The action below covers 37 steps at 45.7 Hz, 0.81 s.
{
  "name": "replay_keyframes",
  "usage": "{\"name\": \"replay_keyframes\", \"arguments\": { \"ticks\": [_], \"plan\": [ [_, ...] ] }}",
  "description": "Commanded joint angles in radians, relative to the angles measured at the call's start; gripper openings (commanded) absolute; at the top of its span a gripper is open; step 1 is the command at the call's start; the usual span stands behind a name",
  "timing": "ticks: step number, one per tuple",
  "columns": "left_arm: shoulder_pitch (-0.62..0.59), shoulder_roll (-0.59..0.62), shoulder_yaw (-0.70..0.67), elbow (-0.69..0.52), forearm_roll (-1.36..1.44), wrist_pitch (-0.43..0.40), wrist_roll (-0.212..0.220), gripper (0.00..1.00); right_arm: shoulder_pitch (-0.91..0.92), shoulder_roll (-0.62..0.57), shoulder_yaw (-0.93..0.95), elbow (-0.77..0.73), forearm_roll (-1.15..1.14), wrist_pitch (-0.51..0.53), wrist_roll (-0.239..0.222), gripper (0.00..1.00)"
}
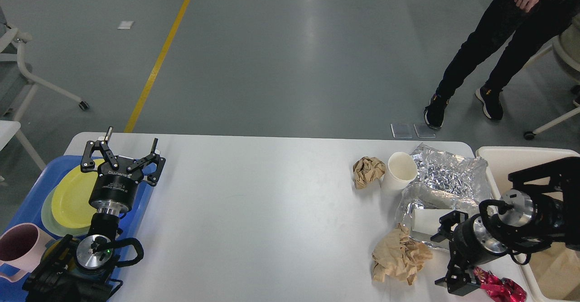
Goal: Tidy desktop
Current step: 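Grasp the clear plastic bag holding the white cup with the right gripper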
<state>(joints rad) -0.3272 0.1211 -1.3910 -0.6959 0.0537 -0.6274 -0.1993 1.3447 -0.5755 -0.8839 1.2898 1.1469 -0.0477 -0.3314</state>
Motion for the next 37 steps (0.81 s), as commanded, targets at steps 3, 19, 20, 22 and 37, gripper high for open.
{"name": "replay_keyframes", "arguments": {
  "ticks": [3, 19, 20, 22, 37],
  "plan": [
    [0.000, 0.000, 0.000, 0.001, 0.000, 0.000, 0.000, 0.96, -0.033, 0.002, 0.003, -0.081, 0.004, -0.011, 0.000, 0.98],
    [-0.001, 0.000, 0.000, -0.001, 0.000, 0.000, 0.000, 0.96, -0.113, 0.065, 0.013, -0.173, 0.002, -0.004, 0.002, 0.98],
    [-0.001, 0.000, 0.001, -0.001, 0.000, 0.000, 0.000, 0.96, -0.114, 0.065, 0.016, -0.172, 0.002, -0.004, 0.002, 0.97],
    [-0.001, 0.000, 0.000, 0.001, 0.000, 0.000, 0.000, 0.96, -0.116, 0.065, 0.017, -0.172, 0.001, -0.003, 0.000, 0.97],
    [-0.001, 0.000, 0.000, -0.001, 0.000, 0.000, 0.000, 0.96, -0.124, 0.075, 0.017, -0.198, -0.110, 0.002, 0.002, 0.21]
  ]
}}
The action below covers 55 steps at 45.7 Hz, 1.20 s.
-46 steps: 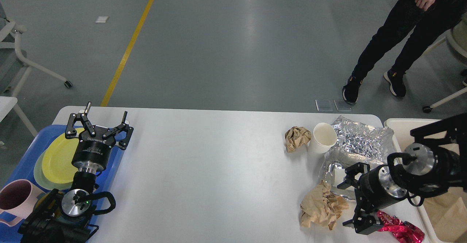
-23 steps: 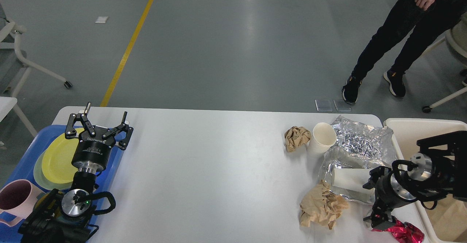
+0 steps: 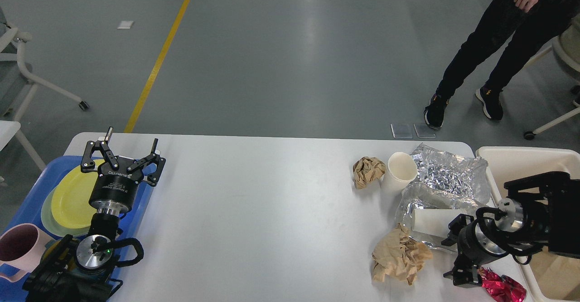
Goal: Tidy desktop
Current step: 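Grasp the clear plastic bag holding the white cup with the right gripper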
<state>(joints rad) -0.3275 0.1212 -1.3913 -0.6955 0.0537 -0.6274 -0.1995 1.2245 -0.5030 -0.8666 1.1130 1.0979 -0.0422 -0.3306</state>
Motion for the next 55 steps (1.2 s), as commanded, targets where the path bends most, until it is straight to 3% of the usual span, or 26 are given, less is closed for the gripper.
{"name": "replay_keyframes", "arguments": {
  "ticks": [1, 18, 23, 45, 55],
  "plan": [
    [0.001, 0.000, 0.000, -0.001, 0.000, 0.000, 0.000, 0.96, -0.005, 0.004, 0.000, -0.024, -0.076, -0.001, 0.001, 0.20],
    [0.001, 0.000, 0.000, 0.001, 0.000, 0.000, 0.000, 0.96, -0.037, 0.030, 0.029, -0.055, -0.090, -0.011, 0.001, 0.19],
    [0.001, 0.000, 0.000, 0.001, 0.000, 0.000, 0.000, 0.96, -0.039, 0.034, 0.032, -0.055, -0.090, -0.008, 0.001, 0.00],
    [0.001, 0.000, 0.000, 0.001, 0.000, 0.000, 0.000, 0.96, -0.019, 0.032, 0.046, -0.036, -0.087, 0.005, -0.004, 0.00],
    [0.001, 0.000, 0.001, -0.001, 0.000, 0.000, 0.000, 0.96, 0.073, -0.042, 0.008, 0.054, -0.099, 0.004, -0.018, 0.00]
  ]
}}
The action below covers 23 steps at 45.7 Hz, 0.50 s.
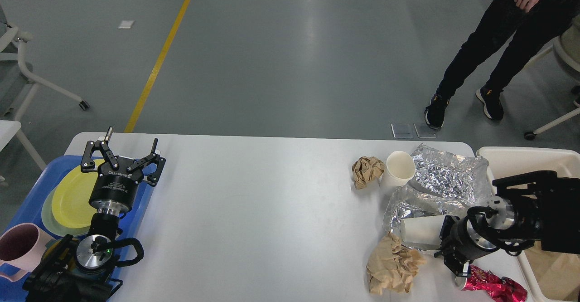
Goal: Tidy desktop
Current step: 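Grasp the clear plastic bag holding the white cup with the right gripper, then carry the plastic bag and white cup into the white bin and release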
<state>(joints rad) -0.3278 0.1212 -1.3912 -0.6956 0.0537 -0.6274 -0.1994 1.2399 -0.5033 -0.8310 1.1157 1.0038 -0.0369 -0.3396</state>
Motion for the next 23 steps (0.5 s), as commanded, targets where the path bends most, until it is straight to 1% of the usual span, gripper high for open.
{"name": "replay_keyframes", "arguments": {
  "ticks": [1, 11, 17, 23],
  "plan": [
    [0.000, 0.000, 0.001, -0.001, 0.000, 0.000, 0.000, 0.96, 0.075, -0.050, -0.043, 0.067, -0.007, -0.001, -0.012, 0.00],
    [-0.001, 0.000, 0.000, -0.001, 0.000, 0.000, 0.000, 0.96, 0.338, -0.165, -0.183, 0.268, -0.036, 0.002, -0.024, 0.00],
    [-0.001, 0.000, 0.000, -0.001, 0.000, 0.000, 0.000, 0.96, 0.548, -0.198, -0.298, 0.398, -0.040, 0.008, -0.035, 0.00],
    [0.001, 0.000, 0.000, -0.001, 0.000, 0.000, 0.002, 0.96, 0.771, -0.179, -0.465, 0.509, -0.056, 0.086, -0.035, 0.00]
  ]
}}
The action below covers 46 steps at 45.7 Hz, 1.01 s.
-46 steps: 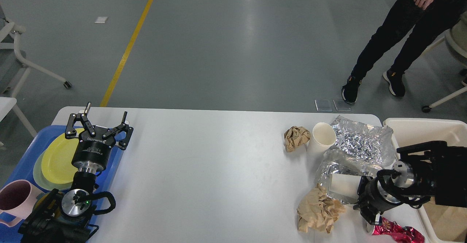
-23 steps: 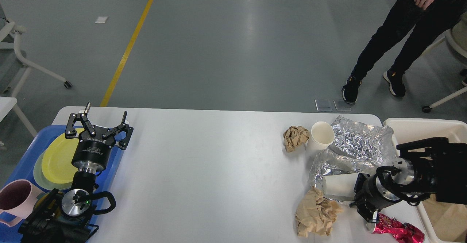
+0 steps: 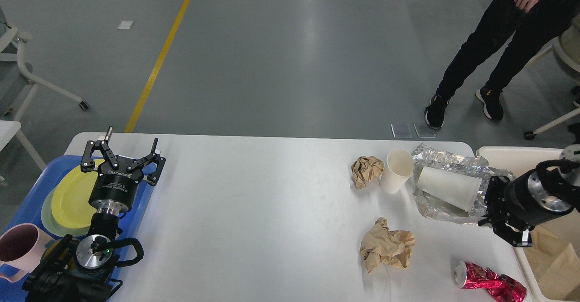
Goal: Tidy desktop
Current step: 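Carry the plastic bag and white cup into the white bin and release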
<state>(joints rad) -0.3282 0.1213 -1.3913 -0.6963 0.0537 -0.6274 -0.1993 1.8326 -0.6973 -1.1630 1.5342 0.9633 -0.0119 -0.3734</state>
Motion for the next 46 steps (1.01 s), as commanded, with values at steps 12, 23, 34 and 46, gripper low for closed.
{"name": "replay_keyframes", "arguments": {
  "ticks": [12, 23, 34, 46],
  "plan": [
    [0.000, 0.000, 0.000, 0.001, 0.000, 0.000, 0.001, 0.96, 0.499, 0.085, -0.426, 0.205, -0.136, 0.314, 0.005, 0.00],
    [0.000, 0.000, 0.000, 0.000, 0.000, 0.000, 0.000, 0.96, 0.510, 0.012, -0.481, 0.188, -0.173, 0.382, 0.014, 0.00],
    [0.001, 0.000, 0.001, 0.001, 0.000, 0.000, 0.000, 0.96, 0.372, -0.135, -0.486, -0.006, -0.296, 0.296, 0.014, 0.00],
    [0.000, 0.000, 0.000, 0.001, 0.000, 0.000, 0.000, 0.96, -0.149, -0.222, -0.209, -0.502, -0.331, 0.299, 0.014, 0.00]
  ]
}}
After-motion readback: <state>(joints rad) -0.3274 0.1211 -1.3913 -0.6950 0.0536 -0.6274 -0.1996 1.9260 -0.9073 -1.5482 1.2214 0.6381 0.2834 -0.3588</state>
